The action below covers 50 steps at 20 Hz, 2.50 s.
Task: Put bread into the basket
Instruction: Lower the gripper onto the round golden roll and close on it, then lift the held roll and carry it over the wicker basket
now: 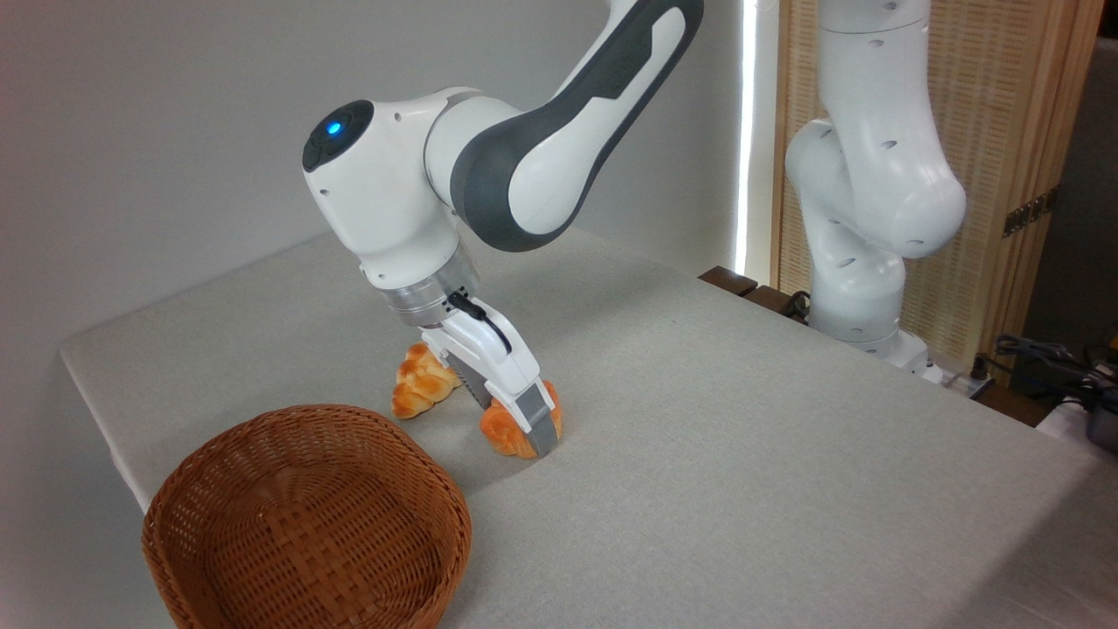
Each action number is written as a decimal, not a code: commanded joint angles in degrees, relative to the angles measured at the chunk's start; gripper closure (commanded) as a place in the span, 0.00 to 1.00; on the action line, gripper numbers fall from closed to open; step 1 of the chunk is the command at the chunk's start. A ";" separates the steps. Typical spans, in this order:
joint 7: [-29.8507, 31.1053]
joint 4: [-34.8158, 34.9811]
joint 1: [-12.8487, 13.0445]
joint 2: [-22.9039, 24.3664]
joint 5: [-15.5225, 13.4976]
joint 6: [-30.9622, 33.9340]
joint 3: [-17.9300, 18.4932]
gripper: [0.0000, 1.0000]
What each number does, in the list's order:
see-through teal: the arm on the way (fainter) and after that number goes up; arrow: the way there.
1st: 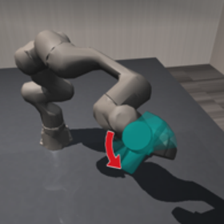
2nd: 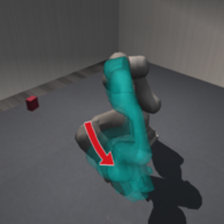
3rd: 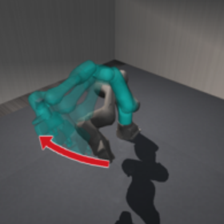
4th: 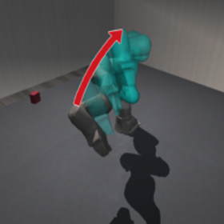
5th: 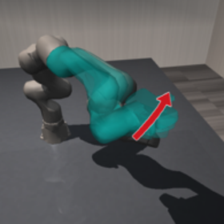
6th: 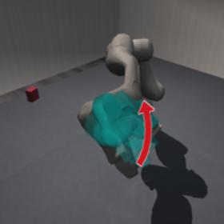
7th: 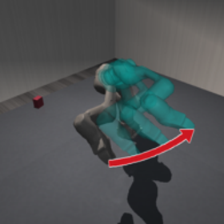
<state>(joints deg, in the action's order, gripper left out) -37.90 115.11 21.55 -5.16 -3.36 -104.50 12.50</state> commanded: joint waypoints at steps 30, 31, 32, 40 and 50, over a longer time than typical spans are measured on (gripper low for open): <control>-2.45 -12.63 -0.19 1.29 -1.47 -9.65 2.35 0.15; -2.45 -12.63 -0.19 0.85 -1.30 -11.59 2.35 0.06; -2.45 -12.63 -0.19 0.50 -1.12 -13.35 2.35 0.00; -1.57 -12.45 -0.36 -0.47 -1.29 -17.58 2.44 0.00; -2.71 -12.36 -0.54 -0.12 -0.94 -18.73 2.70 0.00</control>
<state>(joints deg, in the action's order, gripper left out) -39.32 103.08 20.83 -5.41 -4.16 -122.61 15.32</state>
